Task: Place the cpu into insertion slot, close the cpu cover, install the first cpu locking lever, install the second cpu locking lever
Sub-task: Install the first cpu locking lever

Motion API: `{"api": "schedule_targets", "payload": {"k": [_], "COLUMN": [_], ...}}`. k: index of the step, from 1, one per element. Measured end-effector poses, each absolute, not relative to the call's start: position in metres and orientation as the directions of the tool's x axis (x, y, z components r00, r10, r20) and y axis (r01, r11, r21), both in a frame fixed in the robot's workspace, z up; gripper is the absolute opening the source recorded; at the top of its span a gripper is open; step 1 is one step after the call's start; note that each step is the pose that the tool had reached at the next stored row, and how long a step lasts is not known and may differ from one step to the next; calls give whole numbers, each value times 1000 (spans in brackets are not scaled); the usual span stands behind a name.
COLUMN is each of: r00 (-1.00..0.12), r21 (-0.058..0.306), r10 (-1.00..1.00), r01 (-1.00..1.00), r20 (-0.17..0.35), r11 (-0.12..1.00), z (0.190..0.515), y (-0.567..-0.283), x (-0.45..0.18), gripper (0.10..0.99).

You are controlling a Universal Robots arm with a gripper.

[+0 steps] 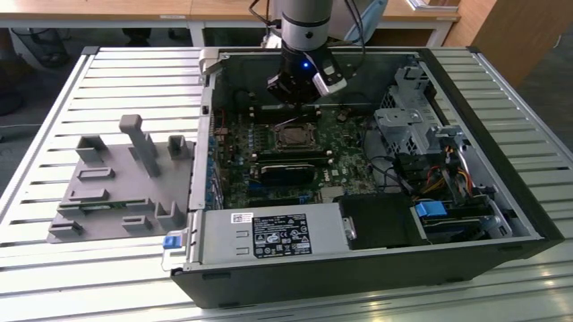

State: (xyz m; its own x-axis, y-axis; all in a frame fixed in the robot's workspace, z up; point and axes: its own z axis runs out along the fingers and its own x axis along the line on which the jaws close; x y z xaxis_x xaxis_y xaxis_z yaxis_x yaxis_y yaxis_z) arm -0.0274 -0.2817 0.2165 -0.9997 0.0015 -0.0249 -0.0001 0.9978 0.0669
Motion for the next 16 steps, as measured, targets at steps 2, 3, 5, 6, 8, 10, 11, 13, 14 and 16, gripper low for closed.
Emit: {"api": "schedule_targets", "payload": {"k": [2,3,5,6,8,10,11,13,14,16], "r00": [-1000,-1000,-1000,-1000,-1000,-1000,-1000,-1000,-1000,-1000], "r21": [67,67,67,67,67,67,67,67,67,66], "r10": [2,2,2,2,2,2,2,2,2,1], "r01": [0,0,0,0,0,0,0,0,0,0], "r20": [-25,-25,-25,-25,-25,-25,-25,-25,-25,-24], "r11": [998,998,998,998,998,998,998,998,998,998], "z": [213,212,210,209,206,204,203,202,201,201], "y": [-282,-281,-281,-281,-281,-281,-281,-281,-281,-281], "x": [-26,-25,-23,-23,-22,-22,-22,-22,-22,-22], "gripper": [106,106,106,106,106,106,106,106,106,106]}}
